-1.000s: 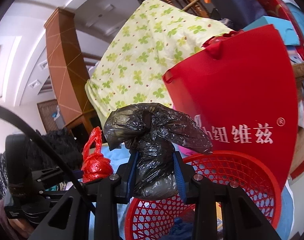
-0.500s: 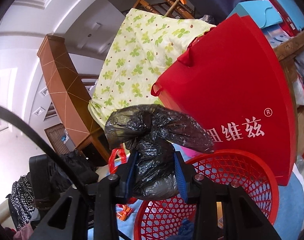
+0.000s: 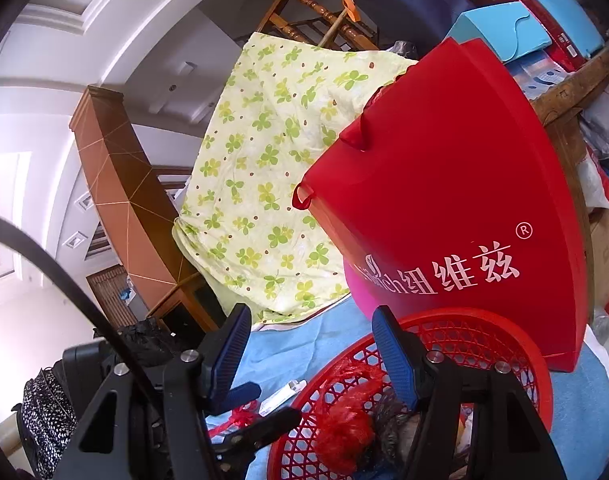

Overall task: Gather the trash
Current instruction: 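Lower both bags into the red basket and open both tools, then move both tools back over the remaining trash on the blanket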

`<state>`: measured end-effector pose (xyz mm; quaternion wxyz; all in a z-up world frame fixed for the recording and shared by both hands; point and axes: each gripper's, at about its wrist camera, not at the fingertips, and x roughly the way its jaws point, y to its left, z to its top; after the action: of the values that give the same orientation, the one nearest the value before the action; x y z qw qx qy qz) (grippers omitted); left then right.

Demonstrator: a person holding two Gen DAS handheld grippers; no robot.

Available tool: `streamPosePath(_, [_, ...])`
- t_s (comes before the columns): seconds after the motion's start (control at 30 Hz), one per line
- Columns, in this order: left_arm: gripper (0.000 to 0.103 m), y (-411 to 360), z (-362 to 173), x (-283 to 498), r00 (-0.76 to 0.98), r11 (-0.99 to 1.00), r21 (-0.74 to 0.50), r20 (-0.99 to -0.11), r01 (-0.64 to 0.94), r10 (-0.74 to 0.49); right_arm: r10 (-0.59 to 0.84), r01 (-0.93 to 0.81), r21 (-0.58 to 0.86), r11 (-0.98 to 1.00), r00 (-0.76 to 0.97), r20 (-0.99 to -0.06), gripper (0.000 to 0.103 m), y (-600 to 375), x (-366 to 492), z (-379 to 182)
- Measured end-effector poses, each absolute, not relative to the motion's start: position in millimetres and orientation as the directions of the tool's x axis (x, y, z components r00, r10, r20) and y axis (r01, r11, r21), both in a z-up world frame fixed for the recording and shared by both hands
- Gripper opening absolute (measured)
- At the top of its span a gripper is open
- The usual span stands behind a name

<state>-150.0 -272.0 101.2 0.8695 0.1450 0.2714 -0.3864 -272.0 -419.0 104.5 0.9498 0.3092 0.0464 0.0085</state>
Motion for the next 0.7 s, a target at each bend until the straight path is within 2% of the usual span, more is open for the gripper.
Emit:
streamPosePath(0.37, [0.070,-182.7,69.9,-123.6,0.616,0.778,0.051,-0.645,0.626,-0.453,0.110,-0.058,0.523,0.850,0.992,-0.069,0.067,-381.2,-245.6,116.7])
streamPosePath(0.57, [0.070,-104.2,44.4,-101.1,0.655,0.878,0.057,-0.689,0.475,-0.310,0.194,-0.152,0.456,0.877,0.980,-0.045,0.067,-339.3,-227.0,123.8])
streamPosePath(0.7, [0.070,-60.8,28.7,-92.4,0.660,0.922,0.052,-0.714,0.385,-0.235,0.269,-0.217,0.411,0.885,0.960,-0.073,0.067,-305.0,-207.0,122.5])
